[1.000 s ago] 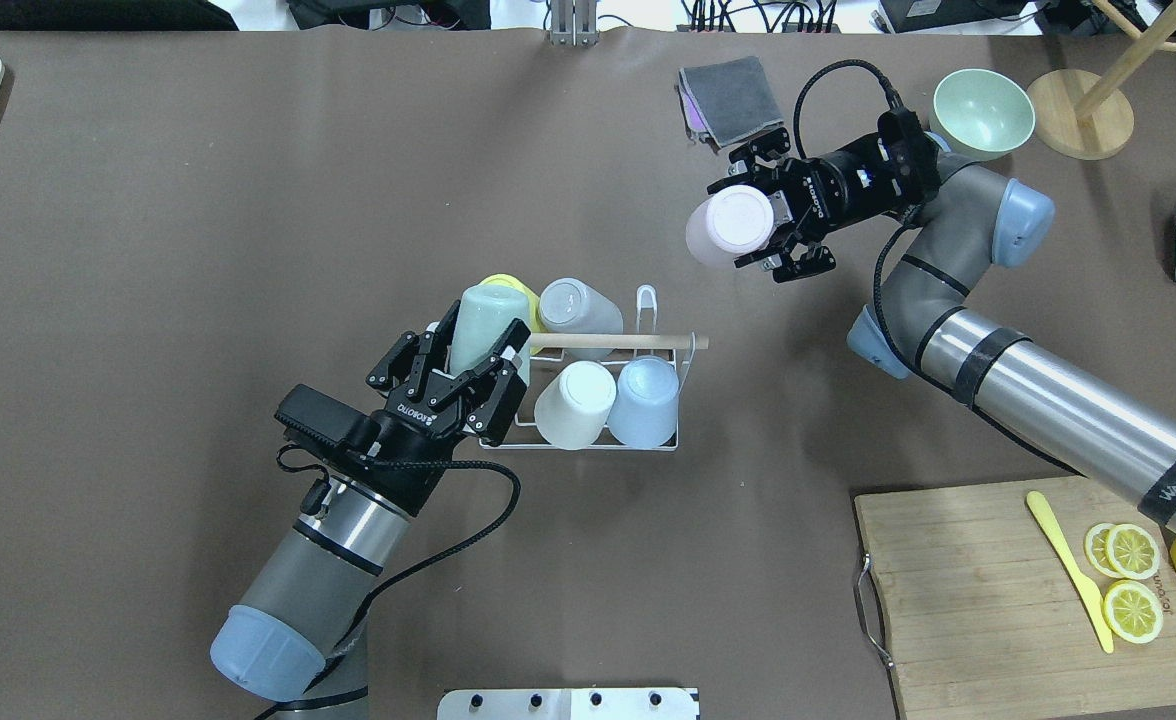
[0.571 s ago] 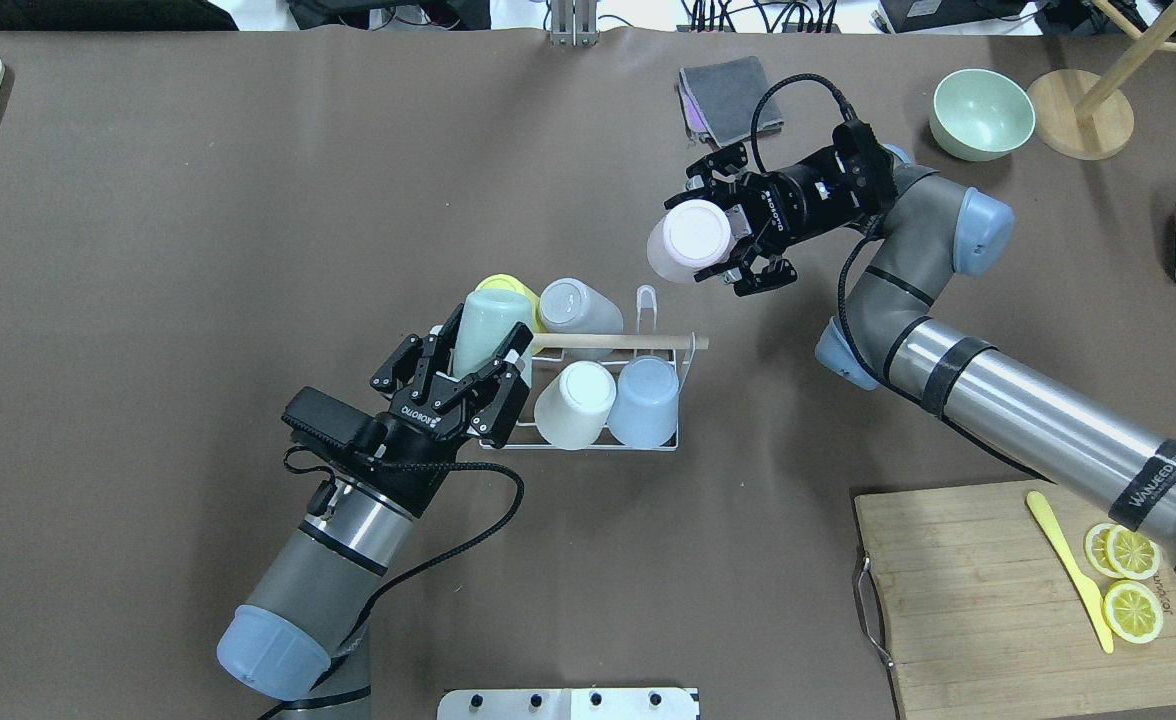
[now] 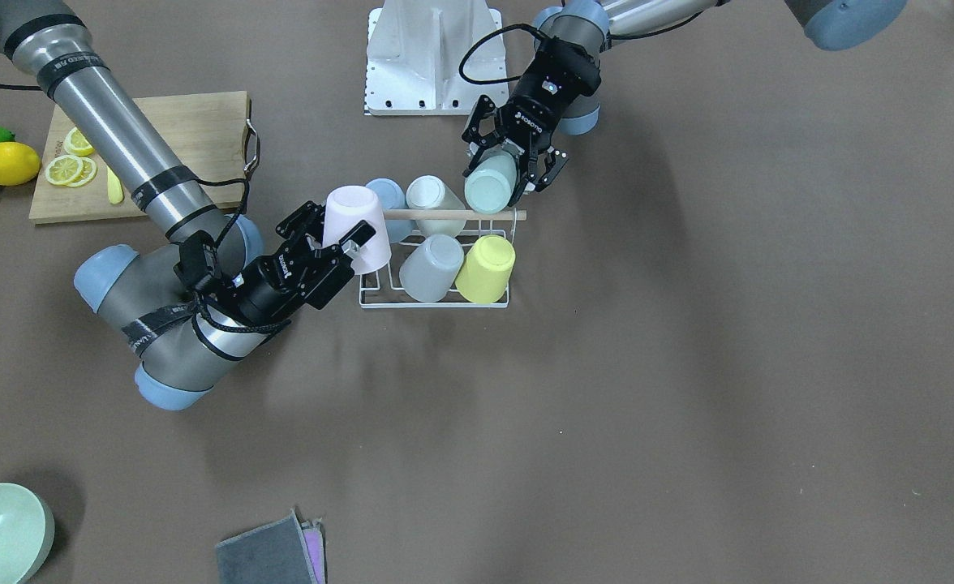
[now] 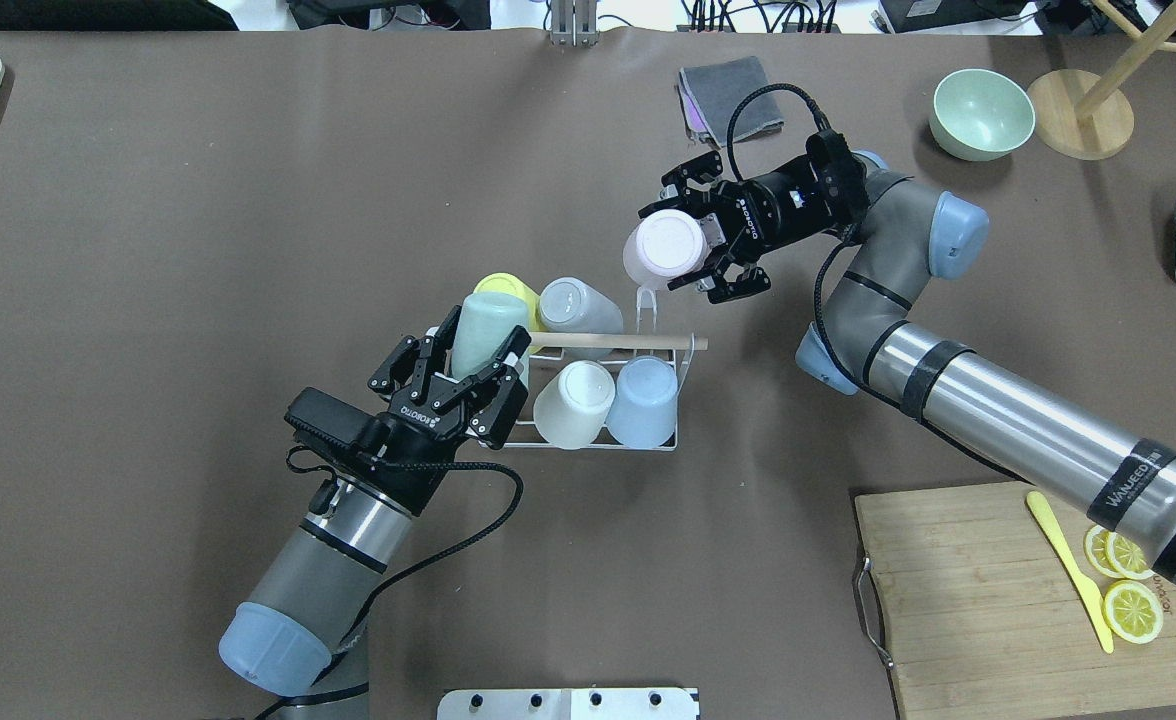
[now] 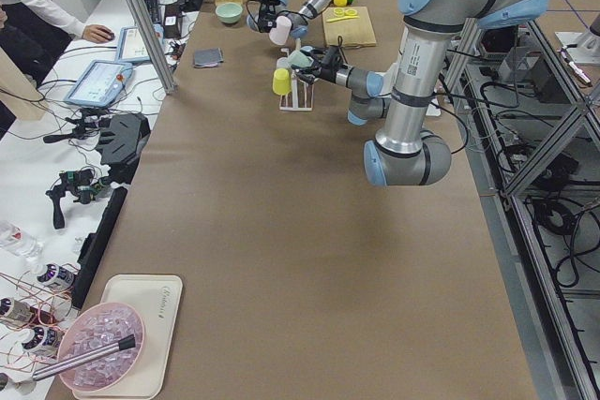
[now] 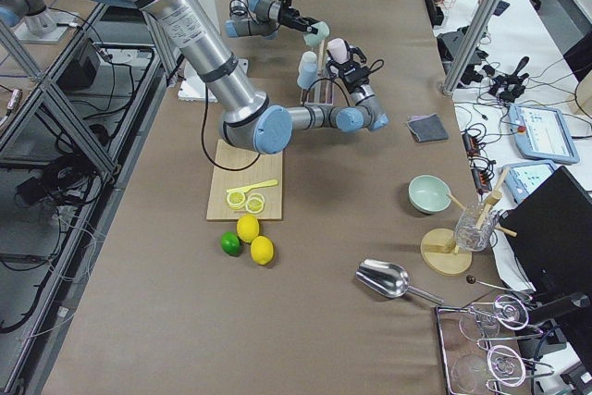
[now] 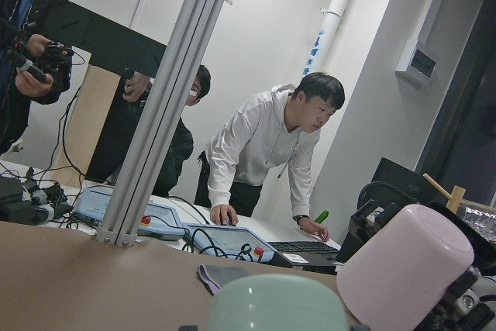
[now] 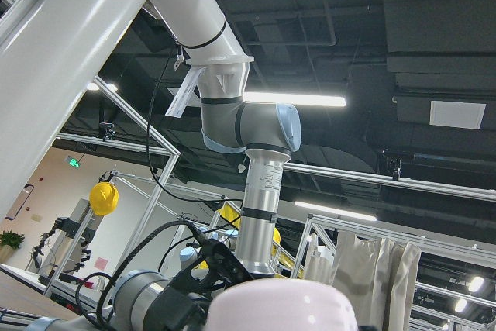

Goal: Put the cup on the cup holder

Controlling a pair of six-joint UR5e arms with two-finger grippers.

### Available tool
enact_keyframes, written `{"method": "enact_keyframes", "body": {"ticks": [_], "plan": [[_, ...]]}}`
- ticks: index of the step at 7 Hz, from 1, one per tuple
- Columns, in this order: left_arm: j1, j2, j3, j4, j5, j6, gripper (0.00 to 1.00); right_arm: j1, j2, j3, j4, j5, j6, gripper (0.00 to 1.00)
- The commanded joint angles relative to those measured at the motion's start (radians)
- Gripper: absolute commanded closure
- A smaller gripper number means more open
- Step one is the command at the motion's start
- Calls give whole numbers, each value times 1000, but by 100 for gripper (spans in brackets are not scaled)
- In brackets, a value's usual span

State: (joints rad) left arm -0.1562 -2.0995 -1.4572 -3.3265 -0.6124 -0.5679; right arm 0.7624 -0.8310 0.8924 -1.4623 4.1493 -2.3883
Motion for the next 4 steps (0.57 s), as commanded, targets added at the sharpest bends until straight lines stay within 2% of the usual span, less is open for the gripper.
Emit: {"method": "enact_keyframes", "body": {"ticks": [1,4], "plan": [[-2,3,-5,-1,0,17,2,-14,4,-1,-15,-17,-2,69],[-25,15,-34,4,-1,41,2,-29,4,-1,-16,-30,-2,69]]}}
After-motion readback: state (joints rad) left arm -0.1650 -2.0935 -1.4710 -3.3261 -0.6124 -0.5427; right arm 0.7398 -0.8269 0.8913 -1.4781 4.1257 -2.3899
